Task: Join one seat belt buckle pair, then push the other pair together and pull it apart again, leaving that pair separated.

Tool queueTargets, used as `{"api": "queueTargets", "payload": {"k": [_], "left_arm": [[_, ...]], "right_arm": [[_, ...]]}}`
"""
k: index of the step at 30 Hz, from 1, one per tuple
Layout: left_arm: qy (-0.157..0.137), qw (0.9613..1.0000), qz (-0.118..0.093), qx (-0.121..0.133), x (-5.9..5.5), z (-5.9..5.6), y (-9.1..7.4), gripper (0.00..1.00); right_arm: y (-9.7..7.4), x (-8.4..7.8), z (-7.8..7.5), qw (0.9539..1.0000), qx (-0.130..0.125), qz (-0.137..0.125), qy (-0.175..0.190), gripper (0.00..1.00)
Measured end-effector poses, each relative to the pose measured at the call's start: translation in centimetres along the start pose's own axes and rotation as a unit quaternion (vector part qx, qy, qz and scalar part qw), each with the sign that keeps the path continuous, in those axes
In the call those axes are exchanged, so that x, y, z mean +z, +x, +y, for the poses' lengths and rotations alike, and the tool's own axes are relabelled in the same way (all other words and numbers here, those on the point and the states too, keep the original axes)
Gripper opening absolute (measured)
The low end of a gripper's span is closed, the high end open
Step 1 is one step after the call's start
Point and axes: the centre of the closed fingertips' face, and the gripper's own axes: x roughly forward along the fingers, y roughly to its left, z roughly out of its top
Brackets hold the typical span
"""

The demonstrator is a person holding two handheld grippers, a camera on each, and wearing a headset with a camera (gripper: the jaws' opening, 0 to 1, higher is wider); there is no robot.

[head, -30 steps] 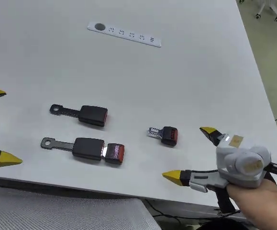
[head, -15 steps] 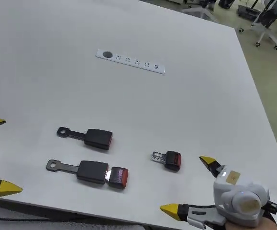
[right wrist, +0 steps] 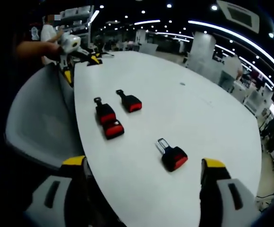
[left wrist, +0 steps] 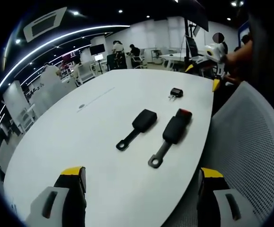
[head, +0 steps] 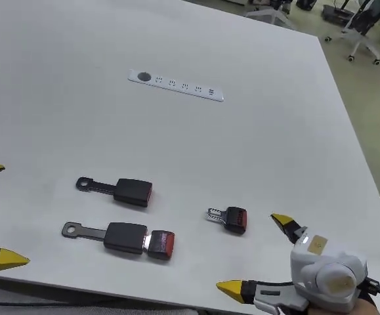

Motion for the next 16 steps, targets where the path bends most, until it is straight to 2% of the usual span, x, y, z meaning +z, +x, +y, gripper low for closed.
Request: {"api": "queueTargets", "payload": {"k": [9,16], "left_arm": [[0.007,1.0,0.003,-0.004,0.1,-0.38,0.19,1.0],[0.008,1.0,0.002,0.001,0.26,-0.06,0.06,1.0]], "right_arm": [[-0.17,-0.28,0.21,0.9999,-0.001,-0.004,0.012,1.0],[-0.26,0.12,0.22,0.9999,-0.001,-0.008,0.013,1.0]]}}
